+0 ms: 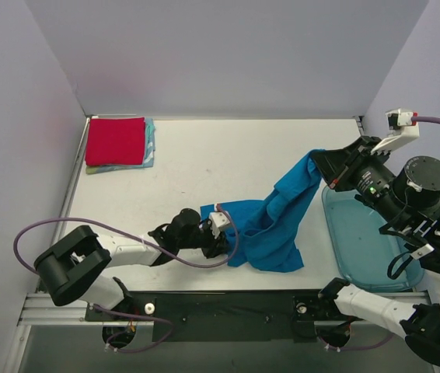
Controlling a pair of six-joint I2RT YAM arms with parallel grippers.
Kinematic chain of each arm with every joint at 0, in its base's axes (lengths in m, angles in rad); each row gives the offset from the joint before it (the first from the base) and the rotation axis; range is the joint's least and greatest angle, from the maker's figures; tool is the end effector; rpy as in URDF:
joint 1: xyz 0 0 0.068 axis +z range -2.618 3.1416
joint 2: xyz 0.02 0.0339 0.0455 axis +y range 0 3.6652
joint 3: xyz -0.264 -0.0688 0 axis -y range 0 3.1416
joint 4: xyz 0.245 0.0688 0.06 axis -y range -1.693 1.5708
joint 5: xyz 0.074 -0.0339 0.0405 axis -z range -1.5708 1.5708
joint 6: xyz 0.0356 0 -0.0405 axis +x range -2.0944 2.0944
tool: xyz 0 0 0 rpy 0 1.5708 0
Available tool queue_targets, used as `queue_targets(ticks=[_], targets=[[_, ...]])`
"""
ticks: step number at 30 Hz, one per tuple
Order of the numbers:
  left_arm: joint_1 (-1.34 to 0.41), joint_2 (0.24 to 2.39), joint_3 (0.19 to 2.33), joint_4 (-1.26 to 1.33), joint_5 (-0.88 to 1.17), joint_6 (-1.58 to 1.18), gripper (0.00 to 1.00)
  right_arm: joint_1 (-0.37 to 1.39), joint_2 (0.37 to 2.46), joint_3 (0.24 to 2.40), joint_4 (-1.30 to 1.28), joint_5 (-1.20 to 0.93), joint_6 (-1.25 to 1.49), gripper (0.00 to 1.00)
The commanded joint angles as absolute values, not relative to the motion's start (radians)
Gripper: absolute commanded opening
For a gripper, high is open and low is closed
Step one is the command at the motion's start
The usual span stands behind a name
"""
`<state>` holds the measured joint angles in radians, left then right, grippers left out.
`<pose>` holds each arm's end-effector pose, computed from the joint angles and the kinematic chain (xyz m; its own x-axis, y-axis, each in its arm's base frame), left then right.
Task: Fold and stack the t-shirts
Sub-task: Flatten out the tshirt
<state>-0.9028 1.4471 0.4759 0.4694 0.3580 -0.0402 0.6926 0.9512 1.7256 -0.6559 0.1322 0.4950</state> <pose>0.1570 -0.2192 0.1554 -0.3349 0.3637 -0.8692 0.9129 0.3539 -0.2036 0.0864 0.0656 0.5556 -0.1728 0.4685 -0.8664 -0.5116 0.7090 0.4854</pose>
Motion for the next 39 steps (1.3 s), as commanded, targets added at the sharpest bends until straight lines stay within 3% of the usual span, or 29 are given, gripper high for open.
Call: queue_targets(ticks=[1,8,23,25,27,28,32,35,39], targets=[[-0.903,1.413,0.442,0.517,0.380,-0.042,0.41,0.684,0.963,1.735,-0.617,0.153,0.499,0.00],[-0.940,1.469,0.436,0.552,0.498,0.058,0.42,0.684,0.960,1.738,-0.624,0.149,0.495,0.00],[-0.974,1.588,0.522,0.617,0.444,-0.043,0.50,0.684,0.928,1.707,-0.646,0.184,0.497,0.00],[-0.976,1.588,0.520,0.615,0.416,-0.055,0.45,0.684,0.933,1.715,-0.650,0.181,0.492,0.00],[-0.976,1.588,0.517,0.617,0.391,-0.055,0.24,0.684,0.936,1.717,-0.652,0.183,0.485,0.00],[-0.976,1.586,0.515,0.617,0.382,-0.060,0.03,0.686,0.937,1.718,-0.655,0.189,0.482,0.00],[-0.962,1.514,0.541,0.516,0.325,-0.034,0.00,0.684,0.937,1.735,-0.675,0.212,0.469,0.00],[-0.893,1.405,0.626,0.205,0.256,0.105,0.00,0.683,0.933,1.746,-0.695,0.253,0.436,0.00],[-0.704,1.197,0.725,0.005,0.140,0.283,0.00,0.670,0.934,1.740,-0.700,0.291,0.388,0.00]])
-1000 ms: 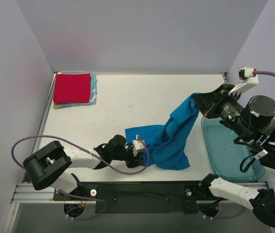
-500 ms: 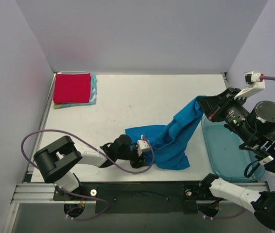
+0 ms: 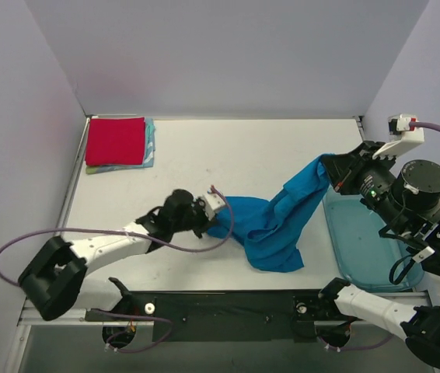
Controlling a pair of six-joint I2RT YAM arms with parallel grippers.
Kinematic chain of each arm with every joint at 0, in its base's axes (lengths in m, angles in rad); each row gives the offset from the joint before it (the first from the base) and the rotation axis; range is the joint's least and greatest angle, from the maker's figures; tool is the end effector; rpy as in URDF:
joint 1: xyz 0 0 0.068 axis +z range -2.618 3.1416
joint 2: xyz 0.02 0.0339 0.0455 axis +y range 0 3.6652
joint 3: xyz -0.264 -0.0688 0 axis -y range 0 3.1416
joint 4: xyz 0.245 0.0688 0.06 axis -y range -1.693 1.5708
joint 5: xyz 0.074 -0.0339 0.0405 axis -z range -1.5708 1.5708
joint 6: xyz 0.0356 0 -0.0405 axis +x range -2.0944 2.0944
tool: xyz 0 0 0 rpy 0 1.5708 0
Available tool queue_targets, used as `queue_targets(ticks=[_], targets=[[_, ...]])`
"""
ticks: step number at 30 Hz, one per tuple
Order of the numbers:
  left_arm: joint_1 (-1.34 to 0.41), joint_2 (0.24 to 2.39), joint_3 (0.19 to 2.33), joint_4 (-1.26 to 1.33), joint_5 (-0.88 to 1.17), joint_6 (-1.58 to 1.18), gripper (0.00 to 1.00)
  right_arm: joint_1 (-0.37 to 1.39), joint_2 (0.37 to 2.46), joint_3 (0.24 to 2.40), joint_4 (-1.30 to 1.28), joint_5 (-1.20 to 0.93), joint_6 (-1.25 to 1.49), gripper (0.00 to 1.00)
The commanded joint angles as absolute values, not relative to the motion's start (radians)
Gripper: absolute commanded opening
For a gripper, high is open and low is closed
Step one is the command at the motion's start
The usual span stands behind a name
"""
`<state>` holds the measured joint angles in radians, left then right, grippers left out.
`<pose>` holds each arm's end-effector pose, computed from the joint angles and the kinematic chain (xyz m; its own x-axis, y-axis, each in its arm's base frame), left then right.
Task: Fold and stack the t-shirts
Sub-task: Flatten out the tshirt
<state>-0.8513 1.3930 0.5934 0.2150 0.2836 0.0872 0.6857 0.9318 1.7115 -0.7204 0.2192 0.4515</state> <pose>0.1753 -0.2151 0.1798 -0.2860 0.4533 -0.8442 0.9042 0.4193 -0.0812 0.0847 0.0593 0.5468 -0.1551 0.4234 -0.8926 -0.4250 0.7871 0.4471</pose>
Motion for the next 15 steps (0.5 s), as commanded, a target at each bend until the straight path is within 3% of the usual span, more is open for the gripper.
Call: queue_targets(ticks=[1,4,9,15], targets=[[-0.651,1.128,0.744,-0.036,0.088,0.357,0.00,0.655,0.951,1.747,-0.699,0.293,0.370,0.00],[-0.563,1.008,0.834,-0.071,-0.064,0.443,0.00,0.574,1.023,1.784,-0.701,0.209,0.348,0.00],[-0.448,0.916,0.908,0.032,-0.398,0.553,0.00,0.228,1.196,1.871,-0.704,-0.301,0.429,0.00],[-0.123,0.939,1.141,0.025,-0.405,0.546,0.00,-0.038,1.384,2.047,-0.706,-0.500,0.477,0.00]])
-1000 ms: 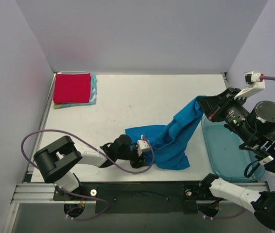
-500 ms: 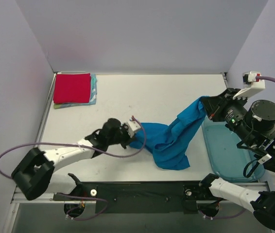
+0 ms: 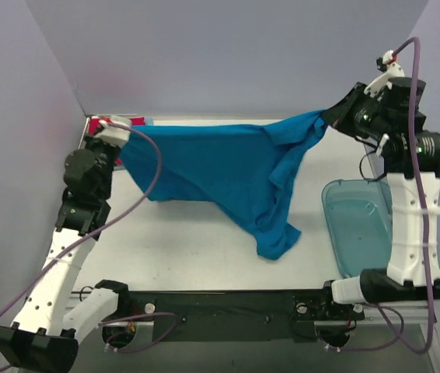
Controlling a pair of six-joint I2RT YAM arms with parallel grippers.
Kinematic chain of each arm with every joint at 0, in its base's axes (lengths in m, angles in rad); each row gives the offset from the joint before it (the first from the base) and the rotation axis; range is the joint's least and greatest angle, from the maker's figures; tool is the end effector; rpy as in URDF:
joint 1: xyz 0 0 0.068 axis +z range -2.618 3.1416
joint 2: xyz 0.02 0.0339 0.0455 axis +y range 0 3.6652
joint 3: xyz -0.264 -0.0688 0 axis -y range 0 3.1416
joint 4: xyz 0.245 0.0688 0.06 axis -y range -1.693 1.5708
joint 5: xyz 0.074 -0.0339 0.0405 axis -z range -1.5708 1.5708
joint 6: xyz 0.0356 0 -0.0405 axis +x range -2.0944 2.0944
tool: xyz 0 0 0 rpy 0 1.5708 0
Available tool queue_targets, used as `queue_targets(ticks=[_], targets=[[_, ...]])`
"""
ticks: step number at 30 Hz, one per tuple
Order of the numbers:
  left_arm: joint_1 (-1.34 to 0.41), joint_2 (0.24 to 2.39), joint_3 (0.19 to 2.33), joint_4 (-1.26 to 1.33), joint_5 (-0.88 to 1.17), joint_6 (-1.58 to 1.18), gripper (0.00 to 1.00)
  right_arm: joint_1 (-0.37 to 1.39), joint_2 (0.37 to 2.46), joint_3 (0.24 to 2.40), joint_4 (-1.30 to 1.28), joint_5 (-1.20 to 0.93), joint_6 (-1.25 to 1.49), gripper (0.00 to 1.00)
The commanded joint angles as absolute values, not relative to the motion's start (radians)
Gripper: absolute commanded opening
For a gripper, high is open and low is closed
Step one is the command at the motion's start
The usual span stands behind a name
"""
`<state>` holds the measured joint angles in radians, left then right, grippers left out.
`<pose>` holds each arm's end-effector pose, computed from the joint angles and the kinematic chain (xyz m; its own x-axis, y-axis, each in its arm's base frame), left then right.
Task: Fold and stack the t-shirts
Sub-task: Flatten out the tshirt
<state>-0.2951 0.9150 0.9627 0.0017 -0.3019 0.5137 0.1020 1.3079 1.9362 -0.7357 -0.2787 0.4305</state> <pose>0.2028 -0.0506 0.3997 0.0380 0.4788 -0.8771 -0.0288 0.8779 0.4780 0.2198 0.0323 0.5494 -0.2513 0.3776 -0.8912 -0.2917 0.8484 0.4417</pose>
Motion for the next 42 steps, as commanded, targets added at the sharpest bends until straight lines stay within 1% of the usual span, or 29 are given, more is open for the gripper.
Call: queue_targets(ticks=[1,3,6,8,10,12,15,16,17,18,19,20,21,22,23,24,25,26,27,28,30,31,32,33,34,37,41,42], targets=[[-0.030,0.962,1.173,0.002,-0.375,0.502,0.00,-0.085,1.409,2.095,-0.706,-0.526,0.486,0.00],[0.084,0.973,1.267,-0.086,-0.290,0.456,0.00,-0.136,1.437,2.152,-0.703,-0.581,0.476,0.00],[0.095,0.937,1.292,-0.155,-0.139,0.437,0.00,-0.149,1.431,2.142,-0.703,-0.647,0.445,0.00],[0.092,0.891,1.258,-0.205,-0.062,0.404,0.00,-0.147,1.387,2.042,-0.703,-0.658,0.433,0.00],[0.092,0.876,1.211,-0.235,-0.064,0.382,0.00,-0.147,1.317,1.924,-0.704,-0.649,0.414,0.00],[0.092,0.893,1.166,-0.221,-0.084,0.385,0.00,-0.146,1.299,1.817,-0.700,-0.629,0.410,0.00],[0.092,0.983,1.166,-0.120,-0.055,0.399,0.00,-0.134,1.385,1.825,-0.677,-0.644,0.422,0.00],[0.089,1.053,1.186,-0.057,-0.022,0.396,0.00,-0.114,1.472,1.904,-0.667,-0.641,0.425,0.00],[0.087,1.105,1.236,-0.023,-0.003,0.393,0.00,-0.104,1.517,1.957,-0.661,-0.637,0.422,0.00],[0.078,1.206,1.276,0.041,0.000,0.393,0.00,-0.085,1.628,2.096,-0.643,-0.631,0.423,0.00],[0.074,1.253,1.354,0.070,0.000,0.396,0.00,-0.078,1.696,2.170,-0.632,-0.626,0.428,0.00],[0.060,1.350,1.394,0.110,0.000,0.402,0.00,-0.077,1.806,2.345,-0.602,-0.627,0.455,0.00],[0.057,1.392,1.489,0.132,0.000,0.402,0.00,-0.080,1.877,2.444,-0.572,-0.623,0.477,0.00],[0.052,1.476,1.529,0.179,0.000,0.391,0.00,-0.098,1.973,2.550,-0.481,-0.644,0.541,0.00],[0.049,1.512,1.619,0.198,0.000,0.384,0.00,-0.112,2.003,2.566,-0.378,-0.659,0.595,0.00],[0.046,1.584,1.661,0.225,0.000,0.370,0.00,-0.145,2.029,2.501,-0.119,-0.692,0.708,0.00],[0.043,1.623,1.751,0.235,0.000,0.362,0.00,-0.167,2.032,2.450,0.028,-0.693,0.798,0.00],[0.043,1.679,1.800,0.250,0.000,0.351,0.00,-0.201,2.046,2.383,0.255,-0.665,0.948,0.00],[0.043,1.713,1.877,0.250,0.000,0.348,0.00,-0.221,2.062,2.399,0.294,-0.646,0.986,0.00],[0.041,1.762,1.961,0.244,0.000,0.341,0.00,-0.227,2.118,2.518,0.272,-0.626,1.005,0.00],[0.040,1.825,2.064,0.227,0.038,0.330,0.00,-0.233,2.169,2.671,0.218,-0.612,0.971,0.00],[0.040,1.848,2.091,0.227,0.060,0.330,0.00,-0.239,2.157,2.666,0.241,-0.617,0.966,0.00],[0.040,1.851,2.127,0.232,0.069,0.328,0.00,-0.242,2.105,2.596,0.294,-0.617,0.951,0.00],[0.041,1.865,2.141,0.235,0.078,0.328,0.00,-0.247,2.076,2.554,0.295,-0.608,0.904,0.00],[0.043,1.867,2.163,0.230,0.080,0.330,0.00,-0.247,2.028,2.513,0.257,-0.604,0.875,0.00],[0.057,1.858,2.157,0.200,0.112,0.331,0.00,-0.256,1.971,2.496,0.157,-0.658,0.795,0.00],[0.066,1.772,2.011,0.172,0.193,0.383,0.00,-0.256,1.867,2.349,0.074,-0.790,0.738,0.00],[0.066,1.750,1.928,0.169,0.230,0.399,0.00,-0.252,1.841,2.321,0.043,-0.808,0.717,0.00]])
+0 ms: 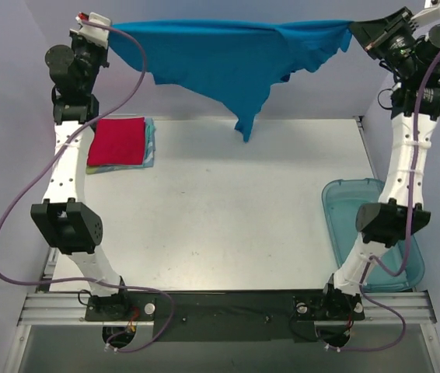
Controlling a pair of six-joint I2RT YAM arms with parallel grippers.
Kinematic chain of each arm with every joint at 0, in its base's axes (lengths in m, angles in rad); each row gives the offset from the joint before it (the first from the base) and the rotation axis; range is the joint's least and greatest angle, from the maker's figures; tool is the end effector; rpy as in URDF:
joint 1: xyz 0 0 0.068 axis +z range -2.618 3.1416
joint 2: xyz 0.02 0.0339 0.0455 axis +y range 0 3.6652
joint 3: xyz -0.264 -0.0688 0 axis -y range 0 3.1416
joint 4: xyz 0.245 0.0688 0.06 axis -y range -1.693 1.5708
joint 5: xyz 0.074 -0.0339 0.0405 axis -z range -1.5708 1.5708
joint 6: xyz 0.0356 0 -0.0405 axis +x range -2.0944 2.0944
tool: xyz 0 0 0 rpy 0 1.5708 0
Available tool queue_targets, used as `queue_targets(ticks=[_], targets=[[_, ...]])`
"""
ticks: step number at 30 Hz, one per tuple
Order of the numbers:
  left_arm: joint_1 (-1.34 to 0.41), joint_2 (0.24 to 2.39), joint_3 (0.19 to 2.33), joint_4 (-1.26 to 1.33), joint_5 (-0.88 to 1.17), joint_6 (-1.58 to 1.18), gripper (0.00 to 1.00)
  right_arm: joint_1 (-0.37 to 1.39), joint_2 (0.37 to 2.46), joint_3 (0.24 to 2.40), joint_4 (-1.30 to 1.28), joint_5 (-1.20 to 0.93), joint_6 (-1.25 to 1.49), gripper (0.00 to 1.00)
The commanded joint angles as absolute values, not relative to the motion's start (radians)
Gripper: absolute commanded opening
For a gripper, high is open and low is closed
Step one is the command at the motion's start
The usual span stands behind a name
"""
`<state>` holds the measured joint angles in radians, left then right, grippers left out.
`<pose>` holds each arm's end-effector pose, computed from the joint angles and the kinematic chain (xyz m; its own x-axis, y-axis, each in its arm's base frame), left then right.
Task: Fold and stack the t-shirts
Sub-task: Flatten out the tshirt
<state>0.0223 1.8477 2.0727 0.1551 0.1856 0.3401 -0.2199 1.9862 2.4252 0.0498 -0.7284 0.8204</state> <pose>0.4189 0.0028 0.5210 0.3995 0.3368 -0.8526 0.0171 0.9271 0.3743 0.4069 -0.0667 0.5607 0.0120 0.5566 -0.8307 -0.6153 0.6590 0.4326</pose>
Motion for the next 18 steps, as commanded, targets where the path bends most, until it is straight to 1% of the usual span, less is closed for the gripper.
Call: queue_targets(ticks=[1,2,3,4,5,6,7,8,9,10,11,12,13,14,15,16,17,18], targets=[[0.066,1.702,1.887,0.161,0.248,0.428,0.00,-0.245,1.789,2.251,-0.062,-0.830,0.643,0.00],[0.067,1.678,1.796,0.147,0.290,0.445,0.00,-0.227,1.751,2.200,-0.125,-0.831,0.600,0.00],[0.071,1.619,1.688,0.117,0.322,0.492,0.00,-0.215,1.677,2.098,-0.229,-0.818,0.486,0.00],[0.075,1.591,1.637,0.107,0.368,0.508,0.00,-0.181,1.628,2.020,-0.289,-0.799,0.422,0.00],[0.080,1.527,1.520,0.080,0.389,0.552,0.00,-0.164,1.539,1.876,-0.380,-0.746,0.335,0.00],[0.083,1.493,1.472,0.060,0.432,0.575,0.00,-0.126,1.501,1.809,-0.431,-0.726,0.298,0.00],[0.084,1.442,1.372,0.002,0.454,0.622,0.00,-0.105,1.429,1.663,-0.505,-0.691,0.255,0.00],[0.084,1.389,1.329,-0.064,0.513,0.668,0.00,-0.074,1.398,1.509,-0.532,-0.681,0.249,0.00],[0.083,1.361,1.243,-0.151,0.546,0.758,0.00,-0.060,1.337,1.440,-0.575,-0.675,0.253,0.00],[0.084,1.321,1.203,-0.196,0.581,0.782,0.00,-0.031,1.281,1.290,-0.604,-0.672,0.273,0.00],[0.084,1.306,1.131,-0.303,0.603,0.849,0.00,-0.020,1.260,1.225,-0.612,-0.645,0.285,0.00],[0.081,1.287,1.100,-0.443,0.651,0.897,0.00,0.020,1.217,1.097,-0.629,-0.629,0.316,0.00],[0.081,1.282,1.060,-0.539,0.688,1.019,0.00,0.038,1.201,1.047,-0.635,-0.600,0.331,0.00],[0.078,1.285,1.043,-0.718,0.696,1.084,0.16,0.075,1.186,0.954,-0.644,-0.589,0.365,0.00],[0.075,1.284,1.008,-0.791,0.698,1.229,0.26,0.092,1.183,0.919,-0.646,-0.578,0.377,0.00],[0.075,1.287,0.993,-0.939,0.689,1.309,0.48,0.130,1.186,0.861,-0.640,-0.578,0.397,0.00],[0.075,1.287,0.956,-1.001,0.658,1.447,0.58,0.153,1.193,0.841,-0.640,-0.572,0.403,0.00],[0.075,1.287,0.940,-1.103,0.638,1.570,0.76,0.184,1.216,0.822,-0.640,-0.568,0.403,0.00]])
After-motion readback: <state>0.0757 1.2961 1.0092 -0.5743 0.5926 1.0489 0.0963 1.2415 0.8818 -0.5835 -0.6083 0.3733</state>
